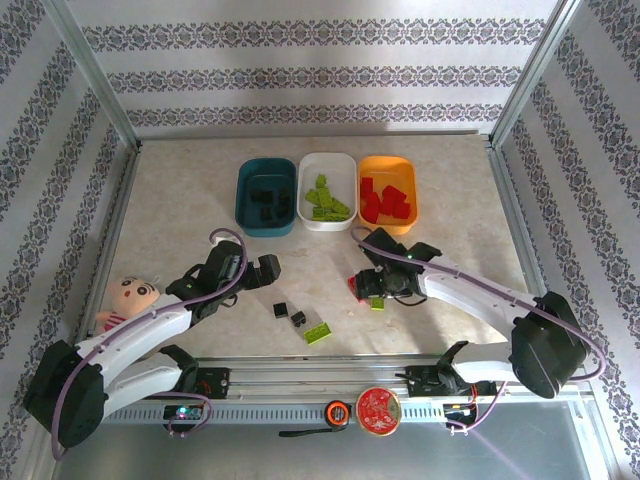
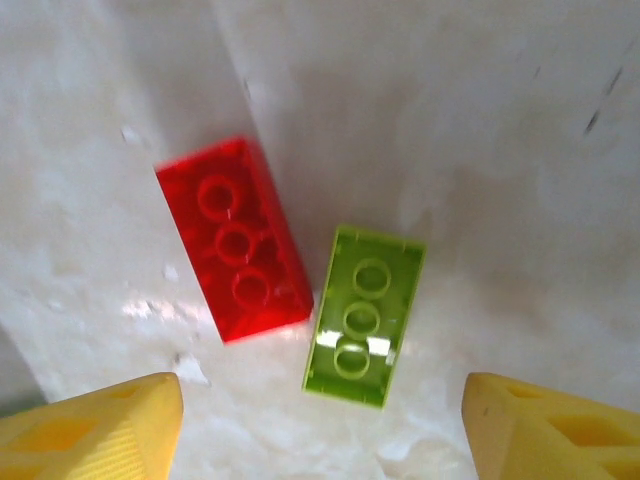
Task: Sort the legos into containers by color
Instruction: Pick up the lego from the bottom-center of the table.
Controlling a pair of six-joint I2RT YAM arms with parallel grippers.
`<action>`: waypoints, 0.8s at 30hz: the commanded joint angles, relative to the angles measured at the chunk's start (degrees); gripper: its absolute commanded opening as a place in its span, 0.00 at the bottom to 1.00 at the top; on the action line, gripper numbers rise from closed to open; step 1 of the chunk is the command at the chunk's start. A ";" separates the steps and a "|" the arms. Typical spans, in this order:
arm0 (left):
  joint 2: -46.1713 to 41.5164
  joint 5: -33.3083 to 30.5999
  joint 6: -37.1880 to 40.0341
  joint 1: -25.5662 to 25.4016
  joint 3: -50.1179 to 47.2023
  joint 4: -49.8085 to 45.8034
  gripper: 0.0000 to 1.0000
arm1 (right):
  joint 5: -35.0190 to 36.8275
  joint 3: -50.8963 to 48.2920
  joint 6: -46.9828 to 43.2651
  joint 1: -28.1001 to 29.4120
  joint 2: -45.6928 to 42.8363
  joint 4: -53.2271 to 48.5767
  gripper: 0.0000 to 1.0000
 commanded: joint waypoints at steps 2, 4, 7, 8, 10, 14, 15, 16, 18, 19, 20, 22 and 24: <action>0.02 -0.62 0.29 0.64 0.45 -0.71 1.00 | -0.76 -1.87 2.79 2.83 2.01 -1.98 0.71; -0.21 -0.85 0.55 0.66 0.39 -1.12 1.00 | -0.53 -1.90 2.47 3.74 3.82 -1.50 0.70; -0.69 -1.48 0.55 0.61 -0.09 -1.31 1.00 | 0.13 -1.90 2.14 3.85 6.74 0.23 0.68; -0.79 -1.53 0.44 0.60 -0.14 -1.24 1.00 | 0.50 -1.79 1.93 3.75 7.66 0.86 0.66; -0.85 -1.45 0.42 0.64 -0.15 -1.33 1.00 | 1.49 -1.31 1.60 3.10 9.18 1.62 0.62; -1.06 -1.52 0.70 0.66 0.04 -2.09 1.00 | 2.71 -0.81 0.42 1.63 11.27 2.56 0.59; -1.14 -1.61 0.74 0.62 0.03 -2.22 1.00 | 2.96 -0.73 0.07 1.37 11.82 2.57 0.58; -1.18 -1.70 0.80 0.65 0.06 -2.30 1.00 | 3.14 -0.58 -0.15 1.20 12.42 2.54 0.57; -1.43 -1.99 0.67 0.62 -0.05 -2.48 1.00 | 3.71 -0.62 -0.68 0.77 13.82 2.70 0.55; -1.56 -2.03 0.66 0.60 -0.20 -2.47 1.00 | 4.01 -0.75 -0.75 0.71 14.33 2.71 0.53; -1.64 -2.05 0.56 0.61 -0.29 -2.40 1.00 | 4.27 -0.89 -0.95 0.55 14.92 2.72 0.52; -1.79 -2.09 0.59 0.64 -0.33 -2.35 1.00 | 4.46 -1.18 -1.41 0.27 15.97 3.31 0.49; -1.63 -2.06 0.76 0.63 -0.13 -2.34 1.00 | 4.16 -1.48 -1.76 0.07 16.05 4.11 0.45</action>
